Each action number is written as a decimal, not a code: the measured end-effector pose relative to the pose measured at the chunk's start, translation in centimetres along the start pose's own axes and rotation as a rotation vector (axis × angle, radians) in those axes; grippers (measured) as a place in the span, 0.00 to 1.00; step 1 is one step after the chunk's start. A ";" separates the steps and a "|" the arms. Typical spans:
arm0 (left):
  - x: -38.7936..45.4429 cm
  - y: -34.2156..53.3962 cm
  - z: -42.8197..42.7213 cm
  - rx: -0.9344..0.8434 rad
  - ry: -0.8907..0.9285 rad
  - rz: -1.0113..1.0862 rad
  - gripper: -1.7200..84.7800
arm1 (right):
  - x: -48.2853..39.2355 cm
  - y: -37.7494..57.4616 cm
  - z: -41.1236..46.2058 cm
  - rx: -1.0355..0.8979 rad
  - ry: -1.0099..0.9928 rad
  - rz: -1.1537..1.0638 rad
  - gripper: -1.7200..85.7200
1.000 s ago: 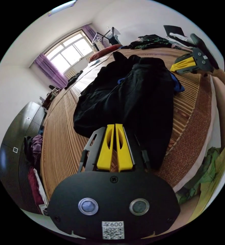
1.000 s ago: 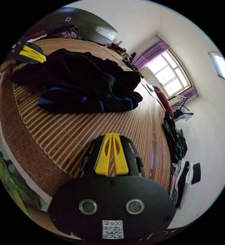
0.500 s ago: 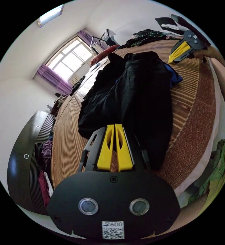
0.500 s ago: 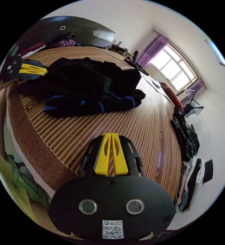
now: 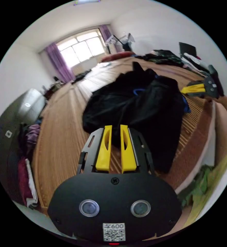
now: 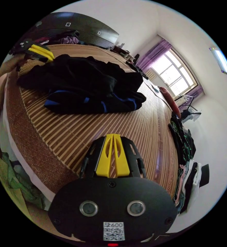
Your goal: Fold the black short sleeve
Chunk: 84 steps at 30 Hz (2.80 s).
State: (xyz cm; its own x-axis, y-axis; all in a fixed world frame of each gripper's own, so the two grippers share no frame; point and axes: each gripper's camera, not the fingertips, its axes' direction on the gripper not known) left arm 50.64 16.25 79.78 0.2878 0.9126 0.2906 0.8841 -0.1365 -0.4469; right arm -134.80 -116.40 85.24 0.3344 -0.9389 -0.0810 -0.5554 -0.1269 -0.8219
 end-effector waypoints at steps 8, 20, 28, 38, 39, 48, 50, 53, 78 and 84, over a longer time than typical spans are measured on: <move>10.2 -6.4 -3.1 -0.032 0.304 0.380 0.18 | 0.6 -4.2 0.4 0.014 -0.059 0.042 0.01; -1.4 -6.0 -8.1 0.033 0.539 0.205 0.06 | 1.0 -10.3 -0.4 0.031 -0.088 0.062 0.01; -7.3 -3.0 -14.7 0.216 0.446 0.036 0.05 | -1.9 -14.5 -2.1 0.037 0.104 -0.049 0.01; 0.7 1.7 -20.1 0.446 0.306 0.237 0.05 | 9.9 -16.9 -16.9 0.659 -0.573 0.674 0.11; 0.9 1.8 -19.7 0.433 0.321 0.233 0.05 | 10.1 -17.5 -17.3 0.643 -0.569 0.704 0.12; 3.2 7.3 -16.0 0.432 0.488 0.222 0.05 | 11.0 -22.7 -17.7 0.630 -0.621 0.710 0.02; 3.8 10.0 -15.3 0.371 0.359 0.326 0.04 | 13.7 -19.2 -18.8 0.666 -0.441 0.942 0.01; 3.2 13.3 -13.6 0.276 0.176 0.338 0.04 | 17.0 -16.8 -19.9 0.655 -0.377 1.082 0.01; 0.0 19.7 -11.3 0.608 0.554 -0.073 0.04 | 8.9 -26.7 -39.6 0.856 -0.388 0.561 0.01; -0.8 23.5 -15.9 0.745 0.325 -0.129 0.04 | -1.0 -33.3 -39.5 0.822 -0.485 0.135 0.04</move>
State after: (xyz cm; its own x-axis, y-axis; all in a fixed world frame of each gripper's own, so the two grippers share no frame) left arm 77.02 6.20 82.47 0.3939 0.7308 0.5574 0.4745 0.3576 -0.8043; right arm -146.70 -123.89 135.03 0.6874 -0.6718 -0.2761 0.0336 0.4091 -0.9119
